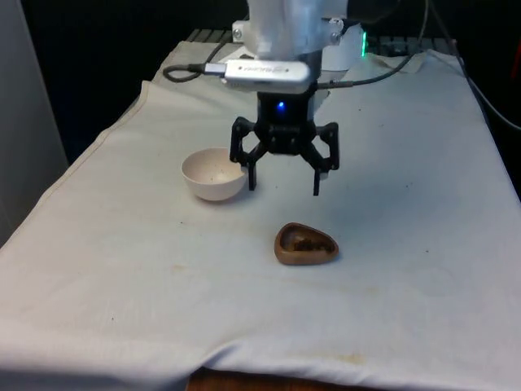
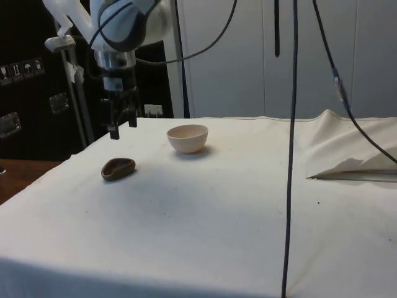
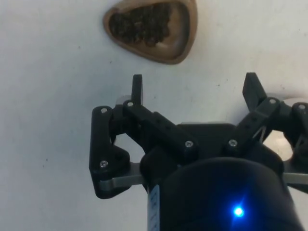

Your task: Pour the coffee beans from the cup into the bowl.

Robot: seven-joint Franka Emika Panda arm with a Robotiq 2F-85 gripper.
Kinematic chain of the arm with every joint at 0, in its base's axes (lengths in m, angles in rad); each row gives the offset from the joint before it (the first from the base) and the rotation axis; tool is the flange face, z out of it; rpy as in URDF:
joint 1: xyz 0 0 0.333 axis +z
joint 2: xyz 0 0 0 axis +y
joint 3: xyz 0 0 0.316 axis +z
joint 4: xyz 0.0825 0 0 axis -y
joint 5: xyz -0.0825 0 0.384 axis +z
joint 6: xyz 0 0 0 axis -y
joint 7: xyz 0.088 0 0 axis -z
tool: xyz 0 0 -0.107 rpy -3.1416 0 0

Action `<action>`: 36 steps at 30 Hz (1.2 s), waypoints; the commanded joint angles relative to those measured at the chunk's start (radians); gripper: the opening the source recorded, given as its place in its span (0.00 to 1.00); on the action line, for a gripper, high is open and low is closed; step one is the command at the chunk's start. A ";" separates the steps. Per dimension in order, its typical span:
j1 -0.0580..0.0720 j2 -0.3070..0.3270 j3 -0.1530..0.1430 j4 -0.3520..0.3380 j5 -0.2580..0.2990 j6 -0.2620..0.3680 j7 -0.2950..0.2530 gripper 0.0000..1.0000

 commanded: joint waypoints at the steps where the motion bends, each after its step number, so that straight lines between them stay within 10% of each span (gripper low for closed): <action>1: -0.011 0.016 0.006 0.014 0.016 0.002 -0.017 1.00; 15: -0.021 0.131 -0.020 0.121 0.117 -0.011 -0.117 1.00; 36: -0.023 0.229 -0.033 0.193 0.118 -0.006 -0.168 1.00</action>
